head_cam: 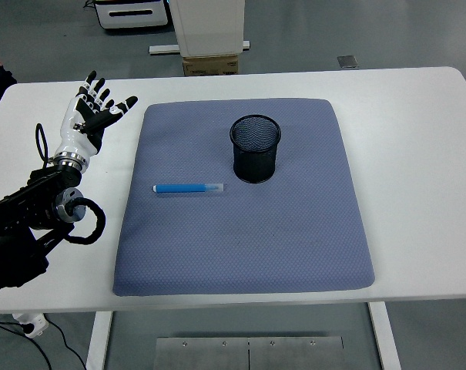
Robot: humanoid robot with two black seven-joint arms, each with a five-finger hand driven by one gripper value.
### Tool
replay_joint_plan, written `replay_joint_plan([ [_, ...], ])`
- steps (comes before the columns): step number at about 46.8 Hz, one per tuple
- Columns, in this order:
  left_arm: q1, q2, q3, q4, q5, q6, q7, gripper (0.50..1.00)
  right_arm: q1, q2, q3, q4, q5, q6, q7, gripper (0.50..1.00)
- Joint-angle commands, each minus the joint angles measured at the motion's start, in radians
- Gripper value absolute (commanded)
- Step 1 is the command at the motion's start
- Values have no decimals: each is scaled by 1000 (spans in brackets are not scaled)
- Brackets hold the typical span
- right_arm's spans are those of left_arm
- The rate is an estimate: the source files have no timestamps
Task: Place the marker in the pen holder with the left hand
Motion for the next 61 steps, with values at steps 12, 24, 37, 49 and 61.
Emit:
replay_joint_plan([
  [12,2,-6,0,0,-11,0,2,1000,0,0,0,0,-1,0,0,1000],
  [24,-1,-13,-17,-1,-40,-24,2,1000,0,0,0,0,0,0,0,1000],
  [37,-21,-10,-34,-1,-44,-78,2,1000,0,0,0,0,0,0,-1,1000],
  [49,-66,-7,-24,-7,-34,-64,10,1000,0,0,0,0,-1,0,-1,1000],
  [61,-262,117,311,-63,-34,-64,31,1000,0,0,0,0,-1,0,0,1000],
])
